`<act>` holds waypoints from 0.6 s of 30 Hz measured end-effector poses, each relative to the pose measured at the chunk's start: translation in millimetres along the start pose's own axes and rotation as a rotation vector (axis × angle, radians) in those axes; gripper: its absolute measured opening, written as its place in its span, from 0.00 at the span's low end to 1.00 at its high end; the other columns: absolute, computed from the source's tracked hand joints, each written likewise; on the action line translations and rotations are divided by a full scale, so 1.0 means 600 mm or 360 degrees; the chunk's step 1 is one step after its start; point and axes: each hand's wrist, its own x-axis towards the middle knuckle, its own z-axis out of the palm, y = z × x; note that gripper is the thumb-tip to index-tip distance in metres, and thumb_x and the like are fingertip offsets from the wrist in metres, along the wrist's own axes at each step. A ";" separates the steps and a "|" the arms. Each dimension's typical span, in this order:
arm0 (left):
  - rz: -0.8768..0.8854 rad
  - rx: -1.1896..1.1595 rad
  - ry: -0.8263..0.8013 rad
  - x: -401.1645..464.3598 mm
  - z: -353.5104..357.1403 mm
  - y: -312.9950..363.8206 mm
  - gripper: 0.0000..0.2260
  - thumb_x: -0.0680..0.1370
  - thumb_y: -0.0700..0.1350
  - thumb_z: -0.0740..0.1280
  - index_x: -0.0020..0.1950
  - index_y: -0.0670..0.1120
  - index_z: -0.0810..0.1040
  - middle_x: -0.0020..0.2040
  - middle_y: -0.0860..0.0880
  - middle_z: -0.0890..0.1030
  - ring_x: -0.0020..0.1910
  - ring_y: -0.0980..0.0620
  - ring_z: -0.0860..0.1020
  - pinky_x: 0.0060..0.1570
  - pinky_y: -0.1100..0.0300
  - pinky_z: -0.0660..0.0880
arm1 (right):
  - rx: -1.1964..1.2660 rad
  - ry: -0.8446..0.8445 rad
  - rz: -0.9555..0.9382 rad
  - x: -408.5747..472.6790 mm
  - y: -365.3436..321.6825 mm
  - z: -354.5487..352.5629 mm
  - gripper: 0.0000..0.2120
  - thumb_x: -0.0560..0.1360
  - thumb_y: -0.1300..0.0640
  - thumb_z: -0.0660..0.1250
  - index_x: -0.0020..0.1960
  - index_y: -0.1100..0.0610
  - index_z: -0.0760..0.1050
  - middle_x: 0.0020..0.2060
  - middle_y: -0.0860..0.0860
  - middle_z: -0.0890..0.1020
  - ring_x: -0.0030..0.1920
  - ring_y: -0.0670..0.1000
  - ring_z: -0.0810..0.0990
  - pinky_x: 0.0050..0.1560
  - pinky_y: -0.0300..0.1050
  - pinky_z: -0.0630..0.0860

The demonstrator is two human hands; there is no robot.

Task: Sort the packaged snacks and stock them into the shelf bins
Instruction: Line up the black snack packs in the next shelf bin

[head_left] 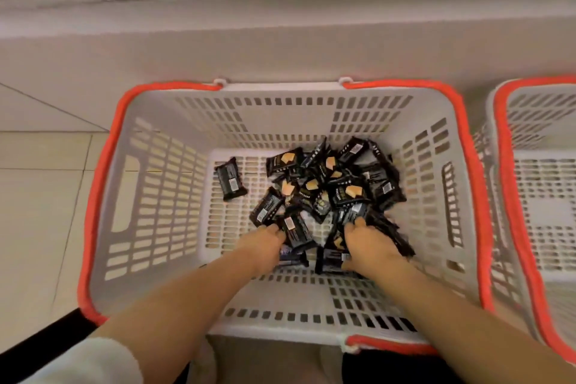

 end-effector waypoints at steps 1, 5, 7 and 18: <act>-0.0018 0.0005 0.0016 0.006 0.010 0.002 0.18 0.79 0.42 0.58 0.69 0.43 0.65 0.65 0.44 0.68 0.62 0.44 0.70 0.58 0.51 0.72 | 0.0010 0.0021 0.0050 0.002 -0.003 0.004 0.33 0.71 0.47 0.71 0.67 0.59 0.61 0.62 0.59 0.67 0.57 0.59 0.74 0.49 0.51 0.76; -0.0045 0.0122 0.0056 0.029 0.046 0.016 0.19 0.78 0.43 0.61 0.69 0.41 0.65 0.65 0.43 0.67 0.64 0.44 0.68 0.63 0.52 0.68 | 0.0054 0.0152 0.0191 0.006 -0.005 0.014 0.25 0.74 0.55 0.68 0.66 0.59 0.61 0.60 0.59 0.71 0.59 0.58 0.72 0.49 0.51 0.75; -0.0021 0.0243 0.0121 0.040 0.058 0.022 0.19 0.78 0.42 0.61 0.68 0.41 0.65 0.65 0.42 0.67 0.65 0.43 0.67 0.64 0.50 0.66 | 0.0139 0.0178 0.0156 0.008 0.000 0.014 0.22 0.74 0.57 0.68 0.63 0.58 0.62 0.56 0.57 0.75 0.58 0.58 0.73 0.48 0.50 0.74; 0.0070 0.0063 0.0075 0.046 0.015 0.000 0.17 0.74 0.57 0.61 0.53 0.46 0.76 0.47 0.48 0.75 0.44 0.50 0.73 0.44 0.57 0.72 | 0.3472 -0.0041 -0.0111 -0.036 0.020 -0.050 0.12 0.78 0.64 0.54 0.53 0.59 0.75 0.43 0.57 0.83 0.39 0.52 0.83 0.37 0.45 0.80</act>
